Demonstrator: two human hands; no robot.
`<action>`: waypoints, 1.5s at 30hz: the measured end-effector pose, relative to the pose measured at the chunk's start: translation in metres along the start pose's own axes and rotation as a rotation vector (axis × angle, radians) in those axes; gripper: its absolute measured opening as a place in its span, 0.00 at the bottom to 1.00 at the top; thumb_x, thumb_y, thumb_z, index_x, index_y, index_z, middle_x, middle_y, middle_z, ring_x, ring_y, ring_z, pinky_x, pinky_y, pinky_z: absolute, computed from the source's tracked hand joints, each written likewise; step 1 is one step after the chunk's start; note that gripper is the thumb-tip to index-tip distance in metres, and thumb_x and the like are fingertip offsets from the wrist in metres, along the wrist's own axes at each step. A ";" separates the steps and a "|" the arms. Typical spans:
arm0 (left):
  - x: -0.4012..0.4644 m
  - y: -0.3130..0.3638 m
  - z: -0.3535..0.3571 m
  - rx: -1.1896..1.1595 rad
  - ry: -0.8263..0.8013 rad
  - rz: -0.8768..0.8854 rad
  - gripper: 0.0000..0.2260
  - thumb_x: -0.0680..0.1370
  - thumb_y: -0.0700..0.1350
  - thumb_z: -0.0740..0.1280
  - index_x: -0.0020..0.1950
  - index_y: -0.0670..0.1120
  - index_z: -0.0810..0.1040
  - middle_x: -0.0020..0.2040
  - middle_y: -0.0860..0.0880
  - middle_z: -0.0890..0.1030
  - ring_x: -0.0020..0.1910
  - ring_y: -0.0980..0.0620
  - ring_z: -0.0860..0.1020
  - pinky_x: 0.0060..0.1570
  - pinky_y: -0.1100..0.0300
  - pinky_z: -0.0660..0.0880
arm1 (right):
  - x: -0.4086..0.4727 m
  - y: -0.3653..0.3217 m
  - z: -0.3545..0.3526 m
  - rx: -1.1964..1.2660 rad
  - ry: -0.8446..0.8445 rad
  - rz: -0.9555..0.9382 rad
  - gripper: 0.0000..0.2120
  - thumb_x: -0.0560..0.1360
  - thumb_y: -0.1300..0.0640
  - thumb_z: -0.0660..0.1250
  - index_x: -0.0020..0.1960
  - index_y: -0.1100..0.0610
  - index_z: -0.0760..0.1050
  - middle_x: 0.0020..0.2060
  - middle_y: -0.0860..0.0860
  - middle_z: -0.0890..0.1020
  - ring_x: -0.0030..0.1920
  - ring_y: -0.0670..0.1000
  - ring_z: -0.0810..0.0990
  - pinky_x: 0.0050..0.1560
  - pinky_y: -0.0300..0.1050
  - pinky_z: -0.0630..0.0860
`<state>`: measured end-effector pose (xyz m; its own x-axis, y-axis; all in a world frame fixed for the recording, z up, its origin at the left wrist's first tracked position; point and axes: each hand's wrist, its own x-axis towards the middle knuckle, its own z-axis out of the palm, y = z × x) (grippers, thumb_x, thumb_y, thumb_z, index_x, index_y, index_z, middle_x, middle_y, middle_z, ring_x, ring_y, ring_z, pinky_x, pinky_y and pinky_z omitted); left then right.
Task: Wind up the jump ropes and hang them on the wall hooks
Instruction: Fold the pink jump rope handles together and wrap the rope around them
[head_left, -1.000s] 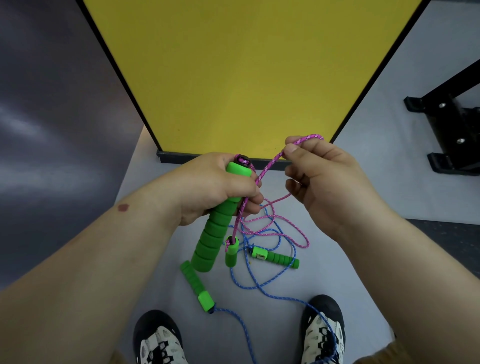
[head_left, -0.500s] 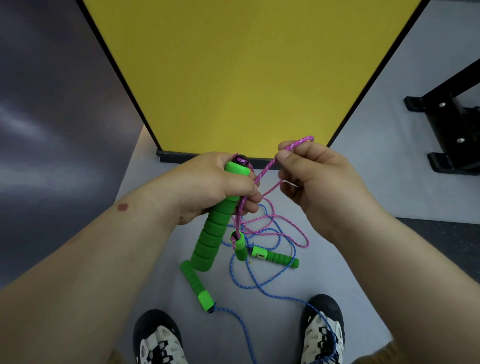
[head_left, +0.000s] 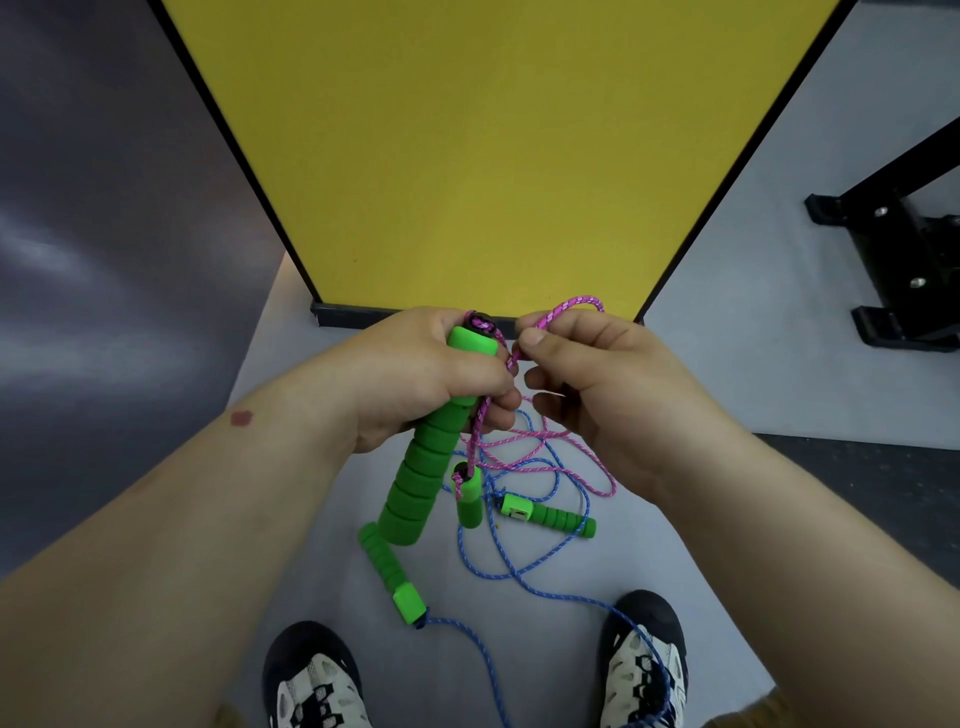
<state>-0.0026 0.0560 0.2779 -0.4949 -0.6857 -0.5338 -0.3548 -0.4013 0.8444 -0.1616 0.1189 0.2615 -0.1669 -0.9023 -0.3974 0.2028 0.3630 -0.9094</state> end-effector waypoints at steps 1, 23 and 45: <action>0.000 0.000 0.000 -0.001 0.003 0.001 0.08 0.76 0.32 0.70 0.53 0.38 0.79 0.41 0.39 0.85 0.40 0.45 0.85 0.50 0.50 0.83 | 0.000 0.000 -0.001 -0.003 0.020 -0.015 0.03 0.78 0.60 0.70 0.46 0.56 0.83 0.42 0.49 0.83 0.38 0.47 0.78 0.41 0.42 0.76; -0.001 0.001 0.000 0.011 0.008 0.004 0.09 0.76 0.32 0.70 0.56 0.35 0.78 0.42 0.39 0.85 0.40 0.45 0.85 0.53 0.46 0.83 | 0.000 -0.004 -0.001 -0.001 0.010 0.010 0.04 0.77 0.60 0.70 0.46 0.55 0.83 0.38 0.49 0.82 0.38 0.47 0.77 0.39 0.41 0.76; 0.000 0.001 -0.001 0.009 0.010 -0.013 0.07 0.75 0.32 0.71 0.52 0.38 0.78 0.42 0.39 0.85 0.40 0.45 0.85 0.53 0.46 0.83 | 0.000 -0.005 -0.002 0.036 0.063 -0.028 0.02 0.78 0.59 0.70 0.48 0.56 0.82 0.41 0.47 0.82 0.39 0.47 0.77 0.41 0.42 0.75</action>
<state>-0.0025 0.0552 0.2783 -0.4823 -0.6864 -0.5443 -0.3680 -0.4050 0.8370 -0.1648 0.1177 0.2654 -0.2329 -0.8954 -0.3794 0.2315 0.3279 -0.9159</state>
